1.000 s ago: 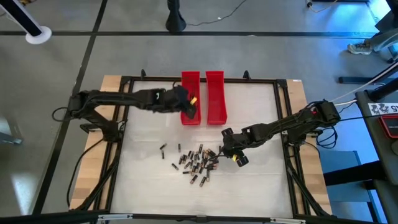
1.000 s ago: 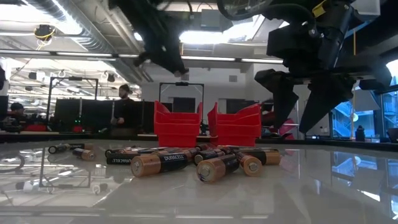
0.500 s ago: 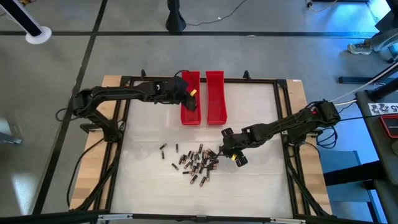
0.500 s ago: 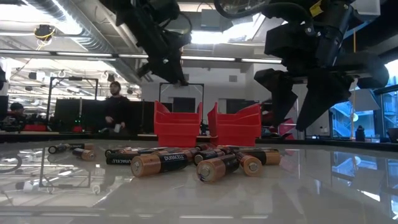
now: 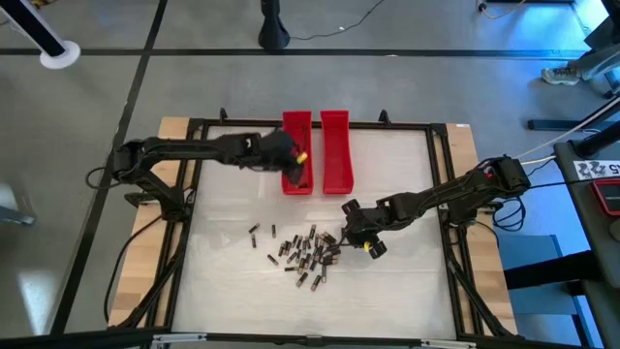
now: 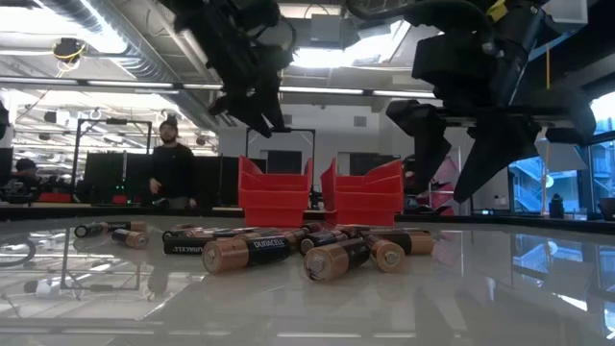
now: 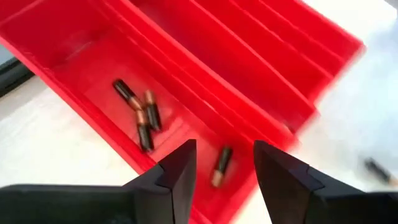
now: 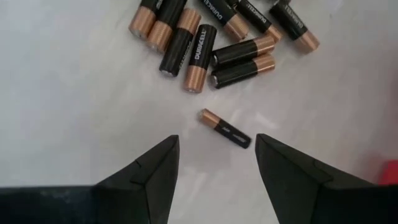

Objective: Sort batteries
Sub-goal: Put the small black battery into the right red bin

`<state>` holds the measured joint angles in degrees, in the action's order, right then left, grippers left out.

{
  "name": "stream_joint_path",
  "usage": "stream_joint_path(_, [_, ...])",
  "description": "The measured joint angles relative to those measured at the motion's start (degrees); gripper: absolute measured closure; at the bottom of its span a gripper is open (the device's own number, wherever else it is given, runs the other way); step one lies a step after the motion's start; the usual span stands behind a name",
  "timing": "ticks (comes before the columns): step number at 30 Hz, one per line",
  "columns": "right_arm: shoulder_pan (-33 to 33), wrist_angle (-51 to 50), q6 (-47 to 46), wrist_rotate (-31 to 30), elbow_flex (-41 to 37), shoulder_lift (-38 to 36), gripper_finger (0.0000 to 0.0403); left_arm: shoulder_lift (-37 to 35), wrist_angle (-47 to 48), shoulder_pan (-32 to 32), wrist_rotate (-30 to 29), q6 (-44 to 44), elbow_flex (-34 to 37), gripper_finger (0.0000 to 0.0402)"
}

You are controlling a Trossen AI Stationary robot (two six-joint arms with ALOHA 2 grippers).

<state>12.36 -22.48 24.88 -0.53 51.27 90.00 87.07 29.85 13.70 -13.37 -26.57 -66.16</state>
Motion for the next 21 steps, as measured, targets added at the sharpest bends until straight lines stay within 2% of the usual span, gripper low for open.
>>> stream_joint_path(3, [-0.23,-0.01,-0.83,0.44,0.15,0.0,0.0189,-2.17,0.2,-5.29,-4.4,-0.57,1.64,0.0259])
stream_joint_path(6, [-1.85,0.35,-2.03,4.56,0.73,0.0,0.0189,-4.78,-0.58,-10.75,-6.03,-2.74,4.4,0.026])
stream_joint_path(11, [-3.19,0.63,4.51,6.51,0.74,0.26,0.0189,-10.23,-3.44,-18.3,-9.85,-6.61,9.66,0.0261])
stream_joint_path(16, [-4.25,2.46,7.18,9.87,0.87,3.77,0.0189,-14.6,-12.76,-23.83,-14.46,-10.16,17.6,0.0261])
stream_joint_path(21, [-4.22,1.76,10.1,7.96,3.76,8.02,0.0189,-15.58,-25.08,-27.35,-15.63,-10.75,25.58,0.0261])
